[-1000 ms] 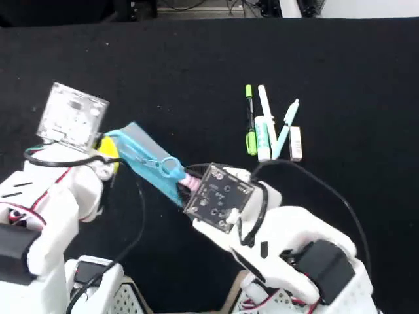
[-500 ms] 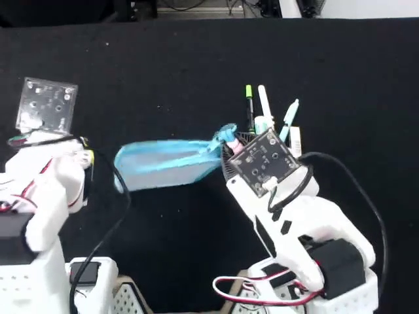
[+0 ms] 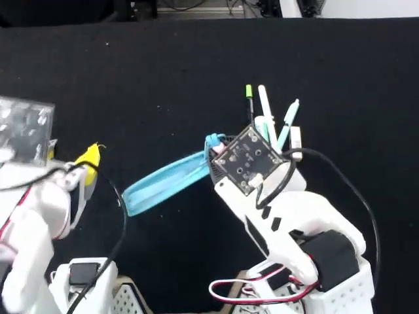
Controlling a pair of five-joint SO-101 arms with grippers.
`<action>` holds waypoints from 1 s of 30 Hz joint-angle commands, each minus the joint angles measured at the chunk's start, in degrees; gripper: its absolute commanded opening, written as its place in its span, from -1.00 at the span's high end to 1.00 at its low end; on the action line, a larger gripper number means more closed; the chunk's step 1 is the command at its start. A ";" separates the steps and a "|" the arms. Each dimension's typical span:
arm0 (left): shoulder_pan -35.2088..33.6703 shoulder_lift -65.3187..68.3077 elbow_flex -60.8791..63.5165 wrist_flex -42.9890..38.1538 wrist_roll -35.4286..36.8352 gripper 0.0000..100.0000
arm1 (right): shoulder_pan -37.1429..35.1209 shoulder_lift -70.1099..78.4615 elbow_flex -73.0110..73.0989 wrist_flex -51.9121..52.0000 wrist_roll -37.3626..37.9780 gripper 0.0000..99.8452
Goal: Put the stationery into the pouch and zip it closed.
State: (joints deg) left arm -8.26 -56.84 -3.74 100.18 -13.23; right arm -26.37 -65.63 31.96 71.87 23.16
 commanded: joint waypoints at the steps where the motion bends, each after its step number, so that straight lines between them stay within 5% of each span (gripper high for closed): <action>1: -0.13 -1.32 -1.63 0.79 0.44 0.59 | -0.70 1.71 -0.31 -0.79 0.53 0.98; 16: 17.45 -26.99 9.01 0.62 0.97 0.59 | -0.70 1.98 -0.22 -1.05 0.53 0.98; 24: 18.86 -21.45 18.86 0.53 6.68 0.59 | -0.70 1.71 -0.13 -0.70 0.26 0.98; 30: 18.86 -15.12 14.90 0.62 11.34 0.59 | -0.70 1.63 3.30 -1.05 0.53 0.98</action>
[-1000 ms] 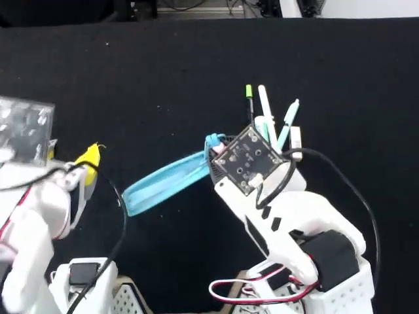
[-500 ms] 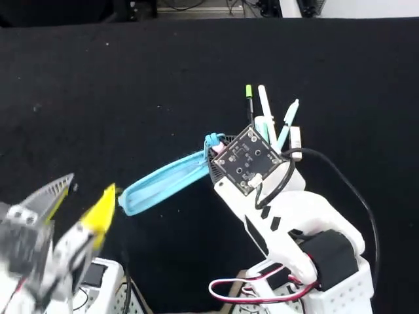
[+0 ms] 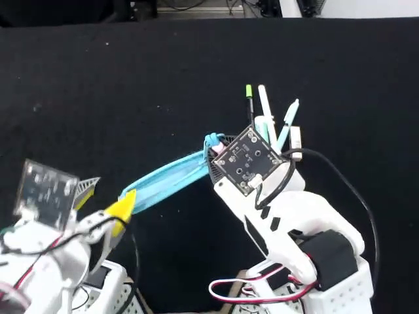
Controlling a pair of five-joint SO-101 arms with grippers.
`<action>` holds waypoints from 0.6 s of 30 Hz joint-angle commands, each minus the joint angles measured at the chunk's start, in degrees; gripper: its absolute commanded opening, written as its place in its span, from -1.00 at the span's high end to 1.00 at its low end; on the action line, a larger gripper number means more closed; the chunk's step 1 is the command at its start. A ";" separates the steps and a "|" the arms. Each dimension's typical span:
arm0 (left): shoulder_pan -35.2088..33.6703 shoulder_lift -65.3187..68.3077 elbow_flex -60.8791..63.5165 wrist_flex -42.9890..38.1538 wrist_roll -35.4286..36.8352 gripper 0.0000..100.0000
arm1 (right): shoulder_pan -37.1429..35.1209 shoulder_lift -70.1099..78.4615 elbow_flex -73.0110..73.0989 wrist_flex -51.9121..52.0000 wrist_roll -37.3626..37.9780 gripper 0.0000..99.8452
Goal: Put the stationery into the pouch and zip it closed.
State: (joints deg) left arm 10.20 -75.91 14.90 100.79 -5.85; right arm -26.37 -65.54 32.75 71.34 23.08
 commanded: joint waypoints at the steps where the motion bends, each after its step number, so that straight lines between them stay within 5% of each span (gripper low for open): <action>1: 0.48 4.57 -4.79 0.00 4.40 0.59 | -0.70 1.54 3.12 -0.62 0.62 0.98; 18: 0.40 8.09 5.76 0.09 2.20 0.60 | -0.70 1.54 3.65 -0.70 0.62 0.98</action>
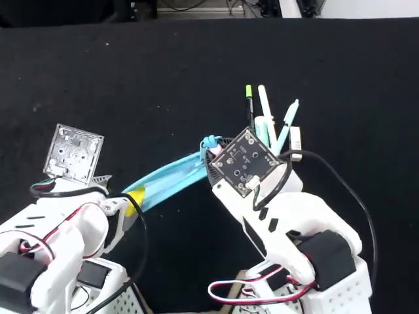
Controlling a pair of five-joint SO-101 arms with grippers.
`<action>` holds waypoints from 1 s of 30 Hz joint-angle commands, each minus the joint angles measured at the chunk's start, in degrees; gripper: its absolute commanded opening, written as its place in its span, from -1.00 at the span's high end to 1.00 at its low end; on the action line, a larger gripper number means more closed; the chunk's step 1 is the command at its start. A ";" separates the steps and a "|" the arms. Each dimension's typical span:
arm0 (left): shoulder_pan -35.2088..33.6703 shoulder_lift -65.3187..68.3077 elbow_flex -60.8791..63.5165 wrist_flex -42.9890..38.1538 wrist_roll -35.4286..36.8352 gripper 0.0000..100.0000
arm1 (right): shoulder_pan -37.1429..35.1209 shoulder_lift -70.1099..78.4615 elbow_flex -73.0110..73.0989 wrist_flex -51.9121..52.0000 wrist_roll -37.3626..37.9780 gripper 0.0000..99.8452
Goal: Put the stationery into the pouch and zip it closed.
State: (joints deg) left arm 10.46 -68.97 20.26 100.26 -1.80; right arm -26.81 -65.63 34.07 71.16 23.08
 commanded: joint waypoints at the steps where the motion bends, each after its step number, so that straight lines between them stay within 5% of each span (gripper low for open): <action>1: -0.04 0.88 -0.48 0.53 -2.99 0.61 | -0.26 1.63 2.33 -0.53 0.62 0.98; 6: 0.13 0.79 -9.89 0.44 -6.51 0.96 | 0.00 1.63 2.51 -3.96 0.62 0.98; 17: -0.31 0.79 -15.43 -11.60 -9.49 0.94 | 0.09 1.63 2.33 -21.27 0.44 0.98; 30: -0.31 0.79 11.30 -18.99 -9.93 0.93 | 5.80 1.63 11.03 -15.03 0.62 0.98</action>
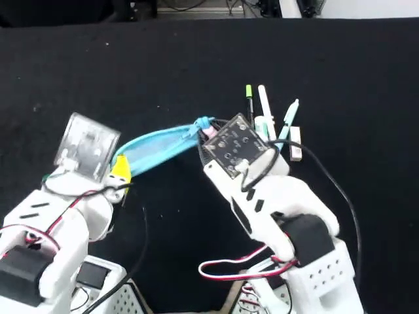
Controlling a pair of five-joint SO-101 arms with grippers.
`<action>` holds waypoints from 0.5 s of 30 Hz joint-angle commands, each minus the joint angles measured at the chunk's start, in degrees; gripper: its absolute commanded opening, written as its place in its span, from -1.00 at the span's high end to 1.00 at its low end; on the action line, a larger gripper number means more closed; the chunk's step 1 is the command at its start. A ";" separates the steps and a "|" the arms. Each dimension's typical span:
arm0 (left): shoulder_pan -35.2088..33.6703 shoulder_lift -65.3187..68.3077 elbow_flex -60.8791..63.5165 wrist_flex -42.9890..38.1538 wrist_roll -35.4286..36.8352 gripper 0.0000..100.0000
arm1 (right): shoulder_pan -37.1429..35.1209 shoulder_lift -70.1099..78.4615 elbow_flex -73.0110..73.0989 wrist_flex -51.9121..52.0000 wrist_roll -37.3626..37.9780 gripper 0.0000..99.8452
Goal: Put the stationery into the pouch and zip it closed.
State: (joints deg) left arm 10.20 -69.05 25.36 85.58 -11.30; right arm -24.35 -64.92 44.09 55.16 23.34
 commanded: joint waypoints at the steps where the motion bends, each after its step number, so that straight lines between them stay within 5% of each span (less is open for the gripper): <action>1: -0.04 0.88 7.25 -5.45 -0.44 0.93 | 4.48 0.92 1.71 0.97 0.35 0.98; 15: -6.99 0.88 4.53 -3.08 3.34 0.65 | 7.82 0.92 3.56 0.88 0.35 0.98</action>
State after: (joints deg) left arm 7.30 -68.97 32.48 81.01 -7.78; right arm -17.85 -64.04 47.96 55.87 23.34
